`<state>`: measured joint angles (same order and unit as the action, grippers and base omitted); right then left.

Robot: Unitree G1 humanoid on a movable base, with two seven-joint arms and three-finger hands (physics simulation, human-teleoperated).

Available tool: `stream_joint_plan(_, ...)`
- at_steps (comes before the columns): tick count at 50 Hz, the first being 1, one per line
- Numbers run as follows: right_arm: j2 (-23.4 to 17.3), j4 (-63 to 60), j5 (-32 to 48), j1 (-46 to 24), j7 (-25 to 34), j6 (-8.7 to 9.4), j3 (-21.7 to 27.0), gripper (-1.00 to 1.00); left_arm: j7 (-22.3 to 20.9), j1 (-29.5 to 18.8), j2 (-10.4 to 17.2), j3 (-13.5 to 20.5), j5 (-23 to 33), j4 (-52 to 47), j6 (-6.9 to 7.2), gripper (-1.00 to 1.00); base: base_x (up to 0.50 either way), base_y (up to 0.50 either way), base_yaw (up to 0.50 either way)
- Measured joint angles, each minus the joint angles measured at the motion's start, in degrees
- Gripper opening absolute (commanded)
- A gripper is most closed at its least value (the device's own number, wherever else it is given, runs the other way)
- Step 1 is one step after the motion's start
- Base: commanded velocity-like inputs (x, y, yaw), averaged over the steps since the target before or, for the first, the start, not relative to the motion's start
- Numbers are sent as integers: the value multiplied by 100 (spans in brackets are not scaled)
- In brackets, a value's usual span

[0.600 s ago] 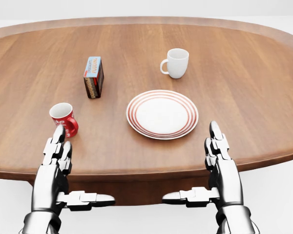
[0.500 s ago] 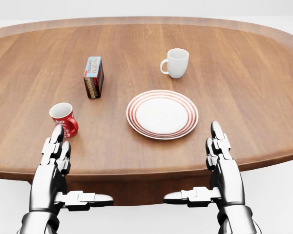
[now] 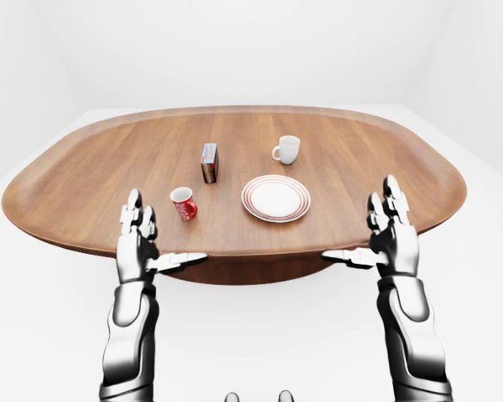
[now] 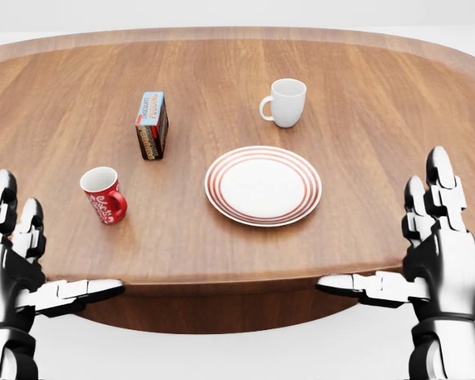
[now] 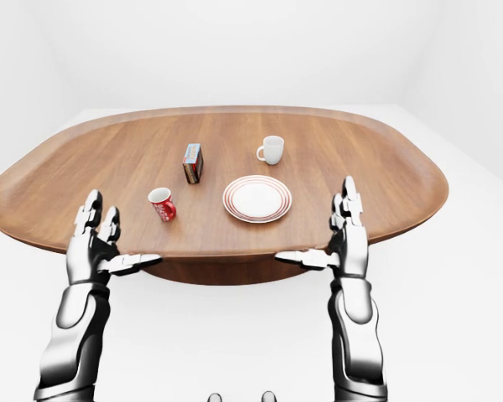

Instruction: Pick up the red mug and put it on the plate

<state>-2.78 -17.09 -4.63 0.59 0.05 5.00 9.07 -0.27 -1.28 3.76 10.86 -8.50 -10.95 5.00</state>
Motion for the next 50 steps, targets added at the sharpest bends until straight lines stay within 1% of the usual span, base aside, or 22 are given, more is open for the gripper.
stream_joint_plan(6,-199,-501,-349,-78,-111,0,631,100,262,-113,194,464,-396,-171,0,100,0,0,0)
stream_joint_plan(13,-473,-663,-848,-174,-258,0,1334,100,619,-225,497,1029,-874,-277,0,100,0,0,0)
stream_joint_plan(18,-636,-716,-1161,-203,-367,0,1694,100,882,-267,678,1380,-1157,-390,0,100,0,0,0)
stream_joint_plan(24,-759,-765,-1398,-218,-471,0,1950,100,1204,-282,825,1720,-1428,-448,0,100,0,0,0)
stream_joint_plan(30,-827,-792,-1530,-225,-534,0,2080,100,1411,-285,921,1901,-1601,-442,0,100,0,0,0)
stream_joint_plan(36,-864,-809,-1588,-230,-565,0,2135,100,1531,-288,980,1987,-1721,-433,0,100,0,0,0)
stream_joint_plan(50,-882,-846,-1546,-233,-548,0,2151,100,1652,-287,1037,2061,-1851,-462,0,100,29,0,0)
